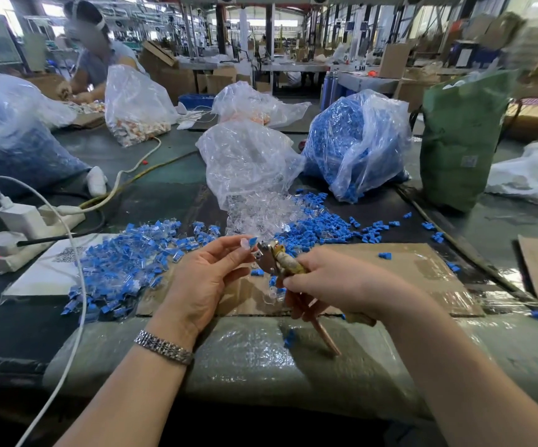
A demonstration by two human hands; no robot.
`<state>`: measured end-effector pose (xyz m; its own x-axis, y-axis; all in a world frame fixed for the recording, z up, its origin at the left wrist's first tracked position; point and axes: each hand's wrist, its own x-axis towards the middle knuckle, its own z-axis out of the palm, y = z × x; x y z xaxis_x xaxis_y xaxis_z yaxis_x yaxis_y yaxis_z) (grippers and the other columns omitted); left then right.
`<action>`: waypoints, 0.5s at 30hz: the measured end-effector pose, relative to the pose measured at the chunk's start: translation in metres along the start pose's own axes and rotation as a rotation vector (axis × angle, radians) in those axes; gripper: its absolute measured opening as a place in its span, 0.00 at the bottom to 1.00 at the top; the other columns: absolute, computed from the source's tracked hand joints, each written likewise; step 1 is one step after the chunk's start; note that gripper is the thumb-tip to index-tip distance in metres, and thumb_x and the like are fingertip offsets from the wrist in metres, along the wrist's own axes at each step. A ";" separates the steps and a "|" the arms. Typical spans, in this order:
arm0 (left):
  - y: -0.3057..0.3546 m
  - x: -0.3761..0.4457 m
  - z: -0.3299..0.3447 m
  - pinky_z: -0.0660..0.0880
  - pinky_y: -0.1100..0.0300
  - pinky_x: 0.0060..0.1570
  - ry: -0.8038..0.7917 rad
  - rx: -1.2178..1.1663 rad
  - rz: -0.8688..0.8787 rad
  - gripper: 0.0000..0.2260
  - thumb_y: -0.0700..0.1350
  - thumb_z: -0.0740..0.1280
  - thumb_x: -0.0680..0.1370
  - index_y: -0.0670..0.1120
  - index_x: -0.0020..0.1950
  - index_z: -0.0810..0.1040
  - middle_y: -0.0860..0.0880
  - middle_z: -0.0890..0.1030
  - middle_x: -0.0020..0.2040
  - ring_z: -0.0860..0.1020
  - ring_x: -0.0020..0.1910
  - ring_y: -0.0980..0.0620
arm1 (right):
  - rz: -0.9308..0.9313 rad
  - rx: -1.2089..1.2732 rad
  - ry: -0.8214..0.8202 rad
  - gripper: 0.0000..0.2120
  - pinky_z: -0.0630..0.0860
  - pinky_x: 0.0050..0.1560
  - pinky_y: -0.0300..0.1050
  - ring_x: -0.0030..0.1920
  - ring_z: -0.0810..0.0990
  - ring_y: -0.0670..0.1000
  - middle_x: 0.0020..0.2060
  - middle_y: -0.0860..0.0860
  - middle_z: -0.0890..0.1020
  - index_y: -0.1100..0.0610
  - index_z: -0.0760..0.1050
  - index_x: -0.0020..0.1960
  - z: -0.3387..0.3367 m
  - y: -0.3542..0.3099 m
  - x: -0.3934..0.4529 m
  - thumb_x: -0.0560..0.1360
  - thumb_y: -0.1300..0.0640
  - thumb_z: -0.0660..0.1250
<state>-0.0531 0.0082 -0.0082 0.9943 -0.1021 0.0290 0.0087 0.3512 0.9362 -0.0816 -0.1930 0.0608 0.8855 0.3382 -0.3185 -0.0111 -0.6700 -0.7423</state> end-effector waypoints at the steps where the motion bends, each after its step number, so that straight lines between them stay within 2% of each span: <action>1: 0.000 0.000 0.001 0.82 0.64 0.44 -0.001 -0.001 0.000 0.10 0.44 0.74 0.69 0.50 0.50 0.88 0.47 0.87 0.49 0.85 0.46 0.54 | -0.003 -0.004 -0.003 0.09 0.83 0.54 0.58 0.46 0.87 0.58 0.44 0.60 0.86 0.64 0.76 0.49 0.002 0.000 0.001 0.82 0.60 0.62; 5: 0.000 0.000 0.002 0.83 0.63 0.45 0.003 0.010 0.006 0.11 0.45 0.75 0.67 0.51 0.48 0.89 0.48 0.87 0.47 0.84 0.43 0.56 | -0.028 0.019 -0.001 0.11 0.83 0.52 0.56 0.38 0.85 0.52 0.39 0.55 0.85 0.59 0.75 0.45 0.008 0.002 0.005 0.83 0.54 0.63; 10: 0.001 0.000 0.003 0.83 0.62 0.46 0.011 0.046 -0.002 0.09 0.42 0.74 0.69 0.50 0.48 0.88 0.47 0.87 0.49 0.84 0.44 0.54 | -0.043 0.026 0.011 0.12 0.83 0.52 0.59 0.39 0.85 0.52 0.43 0.60 0.86 0.60 0.75 0.46 0.009 0.005 0.007 0.83 0.52 0.64; 15: 0.002 -0.004 0.004 0.82 0.59 0.48 0.014 0.074 -0.006 0.10 0.41 0.73 0.70 0.46 0.50 0.87 0.43 0.87 0.50 0.84 0.44 0.52 | -0.043 -0.001 0.036 0.16 0.83 0.51 0.61 0.35 0.83 0.54 0.36 0.56 0.82 0.59 0.74 0.44 0.010 0.005 0.007 0.82 0.47 0.63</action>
<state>-0.0574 0.0056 -0.0051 0.9957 -0.0909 0.0192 0.0071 0.2810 0.9597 -0.0807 -0.1873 0.0488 0.9012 0.3428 -0.2652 0.0275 -0.6559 -0.7544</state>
